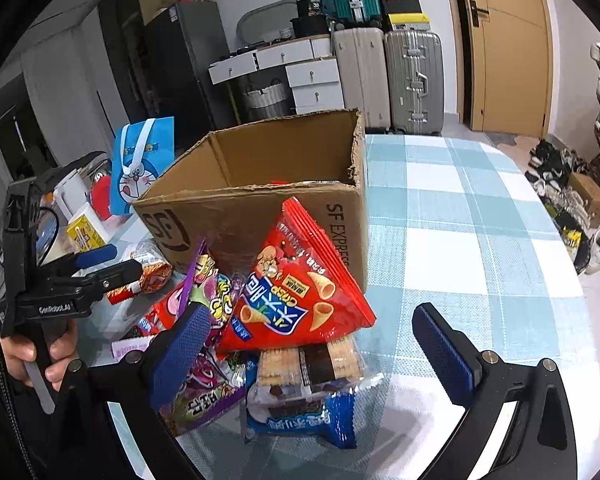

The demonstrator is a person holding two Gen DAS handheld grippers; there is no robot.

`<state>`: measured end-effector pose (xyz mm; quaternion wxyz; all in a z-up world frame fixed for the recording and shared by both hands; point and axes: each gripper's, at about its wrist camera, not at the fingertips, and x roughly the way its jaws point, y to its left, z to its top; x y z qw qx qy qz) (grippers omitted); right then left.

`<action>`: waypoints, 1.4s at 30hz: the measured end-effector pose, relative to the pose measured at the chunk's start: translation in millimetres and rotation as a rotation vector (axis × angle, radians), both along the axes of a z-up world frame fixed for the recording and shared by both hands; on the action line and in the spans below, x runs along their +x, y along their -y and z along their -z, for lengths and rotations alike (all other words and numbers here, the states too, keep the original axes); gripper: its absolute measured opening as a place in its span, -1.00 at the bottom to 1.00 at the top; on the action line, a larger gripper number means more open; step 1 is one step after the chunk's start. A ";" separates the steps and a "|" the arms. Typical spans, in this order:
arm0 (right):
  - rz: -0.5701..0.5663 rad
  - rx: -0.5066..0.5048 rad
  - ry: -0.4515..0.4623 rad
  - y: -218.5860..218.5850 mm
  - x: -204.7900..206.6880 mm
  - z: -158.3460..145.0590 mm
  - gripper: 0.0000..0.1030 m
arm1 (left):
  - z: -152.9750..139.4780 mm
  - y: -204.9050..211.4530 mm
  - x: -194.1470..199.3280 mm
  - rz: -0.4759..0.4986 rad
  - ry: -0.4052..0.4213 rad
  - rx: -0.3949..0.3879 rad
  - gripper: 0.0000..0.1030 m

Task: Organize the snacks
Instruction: 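Grasp the white chip bag with the left gripper while the right grasps the red crisp bag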

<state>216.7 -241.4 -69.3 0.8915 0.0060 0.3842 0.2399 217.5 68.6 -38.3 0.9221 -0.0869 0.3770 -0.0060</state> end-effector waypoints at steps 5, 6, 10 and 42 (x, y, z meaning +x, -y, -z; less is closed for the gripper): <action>0.018 0.018 -0.031 -1.0 12.3 7.4 0.99 | 6.6 -2.8 4.3 -0.011 -0.015 -0.009 0.99; 0.024 0.021 -0.036 -0.7 14.1 8.6 0.99 | 7.8 -3.4 5.1 -0.011 -0.018 -0.013 0.99; 0.023 0.035 -0.054 -0.8 22.8 12.6 0.99 | 13.7 -6.2 8.8 -0.021 -0.030 -0.027 0.99; -0.010 0.197 -0.185 9.0 48.0 37.5 0.42 | 25.8 -6.7 13.2 0.045 -0.051 -0.103 0.11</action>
